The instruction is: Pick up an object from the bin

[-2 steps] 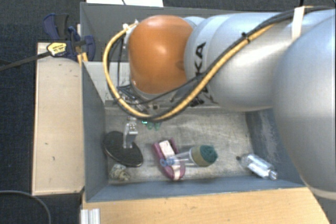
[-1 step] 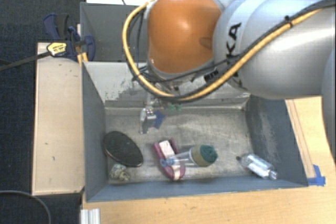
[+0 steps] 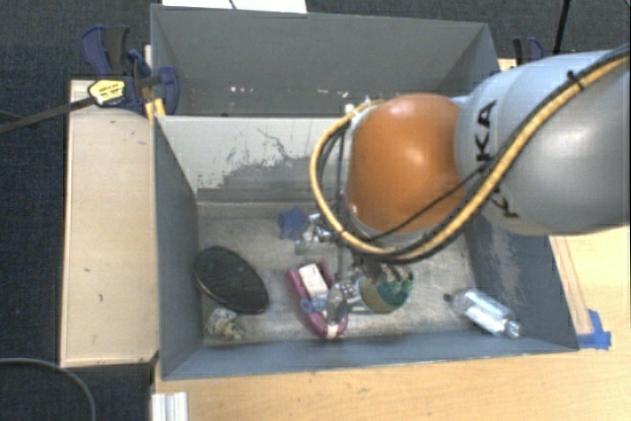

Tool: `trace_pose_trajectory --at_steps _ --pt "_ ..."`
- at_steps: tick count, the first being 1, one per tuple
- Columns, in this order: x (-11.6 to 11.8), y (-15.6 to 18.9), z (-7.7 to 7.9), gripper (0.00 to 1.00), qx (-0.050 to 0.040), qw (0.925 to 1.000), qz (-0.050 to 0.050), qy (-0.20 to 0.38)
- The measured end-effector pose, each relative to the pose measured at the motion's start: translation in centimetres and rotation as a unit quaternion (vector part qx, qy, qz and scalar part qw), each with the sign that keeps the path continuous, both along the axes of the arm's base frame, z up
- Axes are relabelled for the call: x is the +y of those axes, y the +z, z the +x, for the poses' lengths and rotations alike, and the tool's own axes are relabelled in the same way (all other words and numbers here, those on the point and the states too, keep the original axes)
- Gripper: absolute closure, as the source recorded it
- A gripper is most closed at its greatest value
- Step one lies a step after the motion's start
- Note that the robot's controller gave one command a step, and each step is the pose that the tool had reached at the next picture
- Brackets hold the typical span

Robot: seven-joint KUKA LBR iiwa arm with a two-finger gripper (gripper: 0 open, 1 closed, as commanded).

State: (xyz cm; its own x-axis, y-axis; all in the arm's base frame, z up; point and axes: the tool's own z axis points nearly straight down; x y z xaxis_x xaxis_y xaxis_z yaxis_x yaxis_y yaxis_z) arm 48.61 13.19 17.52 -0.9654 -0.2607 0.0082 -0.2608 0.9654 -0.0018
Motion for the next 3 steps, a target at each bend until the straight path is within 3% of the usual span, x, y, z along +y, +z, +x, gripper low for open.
trace_pose_trajectory --at_steps 1,2,3 --pt "-1.6 -8.5 5.8 0.0 -0.0096 0.9951 0.005 -0.098" --pt "-7.3 -8.8 2.6 0.0 -0.0174 0.9974 0.007 -0.069" --pt "-7.7 -9.3 3.4 0.0 -0.0078 0.9973 0.009 -0.073"
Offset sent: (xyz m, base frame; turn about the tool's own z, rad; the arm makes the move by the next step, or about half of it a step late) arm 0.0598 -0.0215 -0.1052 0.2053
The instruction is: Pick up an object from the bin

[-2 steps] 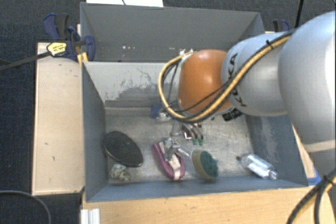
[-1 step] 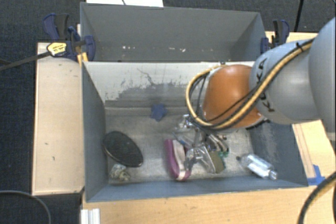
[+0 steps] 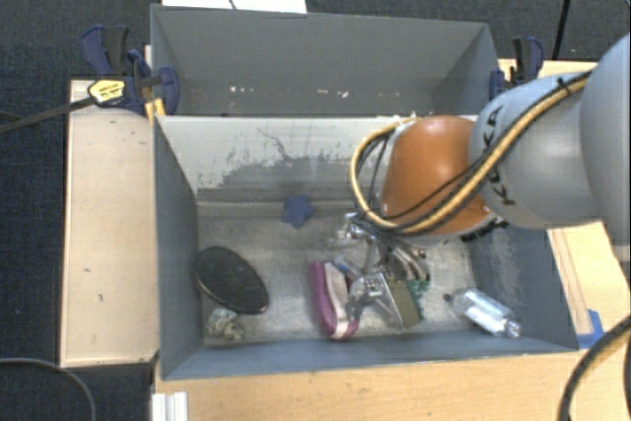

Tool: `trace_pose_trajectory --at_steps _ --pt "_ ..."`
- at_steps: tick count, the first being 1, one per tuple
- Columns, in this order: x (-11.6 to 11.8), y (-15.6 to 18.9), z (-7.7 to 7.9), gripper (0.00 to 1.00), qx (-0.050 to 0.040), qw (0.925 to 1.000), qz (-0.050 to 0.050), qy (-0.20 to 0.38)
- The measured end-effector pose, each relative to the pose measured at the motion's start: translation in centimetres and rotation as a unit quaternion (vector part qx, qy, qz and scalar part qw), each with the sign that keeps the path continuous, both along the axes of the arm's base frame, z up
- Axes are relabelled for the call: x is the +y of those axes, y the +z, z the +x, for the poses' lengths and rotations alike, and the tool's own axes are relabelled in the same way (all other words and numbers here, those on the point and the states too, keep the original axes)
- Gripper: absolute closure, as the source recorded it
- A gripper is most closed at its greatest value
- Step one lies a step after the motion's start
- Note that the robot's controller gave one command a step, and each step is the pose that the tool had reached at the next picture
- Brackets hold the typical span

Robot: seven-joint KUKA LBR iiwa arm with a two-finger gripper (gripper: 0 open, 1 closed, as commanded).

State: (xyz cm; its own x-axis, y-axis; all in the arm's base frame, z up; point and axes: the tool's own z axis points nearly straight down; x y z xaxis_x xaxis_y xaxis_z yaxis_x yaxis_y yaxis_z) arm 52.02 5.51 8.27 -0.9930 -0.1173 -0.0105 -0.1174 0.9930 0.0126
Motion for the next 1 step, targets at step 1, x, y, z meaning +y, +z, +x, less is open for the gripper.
trace_pose_trajectory --at_steps 1 --pt "0.06 0.0 -0.14 1.0 0.0019 1.0 0.0 -0.002"
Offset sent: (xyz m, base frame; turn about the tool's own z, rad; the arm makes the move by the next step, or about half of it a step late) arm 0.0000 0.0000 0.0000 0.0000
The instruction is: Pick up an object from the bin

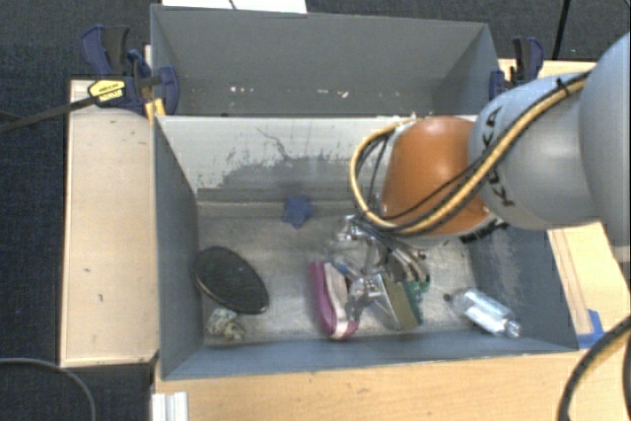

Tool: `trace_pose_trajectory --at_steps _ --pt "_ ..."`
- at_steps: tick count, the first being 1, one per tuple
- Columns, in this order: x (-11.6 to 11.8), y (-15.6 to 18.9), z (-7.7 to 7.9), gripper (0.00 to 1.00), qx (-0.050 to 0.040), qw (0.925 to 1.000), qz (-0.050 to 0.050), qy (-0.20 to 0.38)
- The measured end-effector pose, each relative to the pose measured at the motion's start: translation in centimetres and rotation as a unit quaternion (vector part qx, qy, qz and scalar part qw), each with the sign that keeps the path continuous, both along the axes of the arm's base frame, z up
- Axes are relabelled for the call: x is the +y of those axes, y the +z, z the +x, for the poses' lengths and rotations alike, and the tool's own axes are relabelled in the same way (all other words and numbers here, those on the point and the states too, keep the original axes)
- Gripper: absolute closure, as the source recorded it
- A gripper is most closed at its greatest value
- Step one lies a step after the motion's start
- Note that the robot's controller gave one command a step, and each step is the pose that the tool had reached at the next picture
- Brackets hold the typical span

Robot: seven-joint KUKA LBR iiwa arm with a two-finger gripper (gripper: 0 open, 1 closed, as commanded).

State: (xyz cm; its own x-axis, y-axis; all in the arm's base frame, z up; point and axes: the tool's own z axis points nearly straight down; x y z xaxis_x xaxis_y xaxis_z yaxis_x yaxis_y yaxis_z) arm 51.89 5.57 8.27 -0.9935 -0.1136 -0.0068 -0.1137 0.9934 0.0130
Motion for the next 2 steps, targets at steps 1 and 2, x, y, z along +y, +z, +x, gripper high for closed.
trace_pose_trajectory --at_steps 1,2 --pt "1.4 11.5 1.2 1.0 -0.0029 1.0 -0.006 -0.002" --pt "-1.1 20.7 4.0 1.0 -0.0029 0.9885 -0.007 0.151"
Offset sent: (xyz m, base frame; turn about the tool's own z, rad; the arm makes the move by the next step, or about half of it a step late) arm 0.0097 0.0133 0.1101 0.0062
